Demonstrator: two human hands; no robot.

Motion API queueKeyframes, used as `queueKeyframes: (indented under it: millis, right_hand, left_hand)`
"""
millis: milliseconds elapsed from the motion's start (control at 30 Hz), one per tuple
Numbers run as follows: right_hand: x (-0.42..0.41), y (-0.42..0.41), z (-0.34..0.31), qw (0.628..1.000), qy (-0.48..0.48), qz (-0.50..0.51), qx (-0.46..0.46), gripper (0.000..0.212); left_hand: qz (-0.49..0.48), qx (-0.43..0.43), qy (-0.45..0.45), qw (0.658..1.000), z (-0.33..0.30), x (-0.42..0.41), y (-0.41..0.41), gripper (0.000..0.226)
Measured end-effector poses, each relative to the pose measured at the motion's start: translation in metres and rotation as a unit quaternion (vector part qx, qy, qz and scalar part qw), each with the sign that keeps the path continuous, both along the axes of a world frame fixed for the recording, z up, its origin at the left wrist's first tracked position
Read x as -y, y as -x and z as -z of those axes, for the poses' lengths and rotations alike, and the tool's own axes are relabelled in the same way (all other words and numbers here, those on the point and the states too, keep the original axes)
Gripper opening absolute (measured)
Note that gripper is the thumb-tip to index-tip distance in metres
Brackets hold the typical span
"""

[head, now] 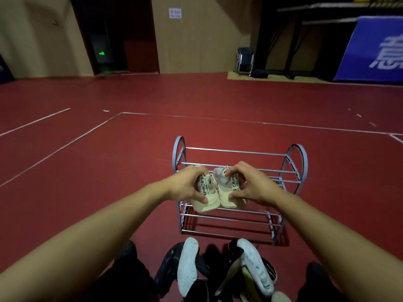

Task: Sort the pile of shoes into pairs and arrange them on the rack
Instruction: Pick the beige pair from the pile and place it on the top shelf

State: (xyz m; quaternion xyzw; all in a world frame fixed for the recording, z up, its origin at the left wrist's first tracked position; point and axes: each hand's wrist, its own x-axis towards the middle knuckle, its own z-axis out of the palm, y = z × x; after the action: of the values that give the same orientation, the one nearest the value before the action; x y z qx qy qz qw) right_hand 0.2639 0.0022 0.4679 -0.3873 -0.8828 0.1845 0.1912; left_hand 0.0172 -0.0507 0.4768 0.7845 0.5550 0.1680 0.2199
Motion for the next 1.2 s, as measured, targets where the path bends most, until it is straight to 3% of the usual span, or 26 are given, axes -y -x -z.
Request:
queueKeyframes:
  millis: [167, 367, 833, 1200]
  right_hand:
    - [-0.024, 0.009, 0.003, 0.998, -0.056, -0.001, -0.013, 0.049]
    - [-0.083, 0.022, 0.029, 0.994, -0.104, -0.01, -0.026, 0.052]
    - [-0.215, 0.059, 0.109, 0.993, -0.11, 0.013, -0.034, 0.045]
    - [-0.209, 0.059, 0.134, 0.998, -0.043, 0.043, -0.026, 0.053]
  left_hand:
    - [-0.023, -0.061, -0.09, 0.994, 0.0, -0.025, 0.006, 0.049]
    - [-0.042, -0.099, -0.119, 0.987, 0.025, -0.087, 0.014, 0.038]
    - [-0.075, -0.141, -0.089, 0.983, 0.09, -0.227, 0.041, 0.049]
    - [-0.104, -0.114, -0.058, 0.986, 0.114, -0.227, 0.033, 0.062]
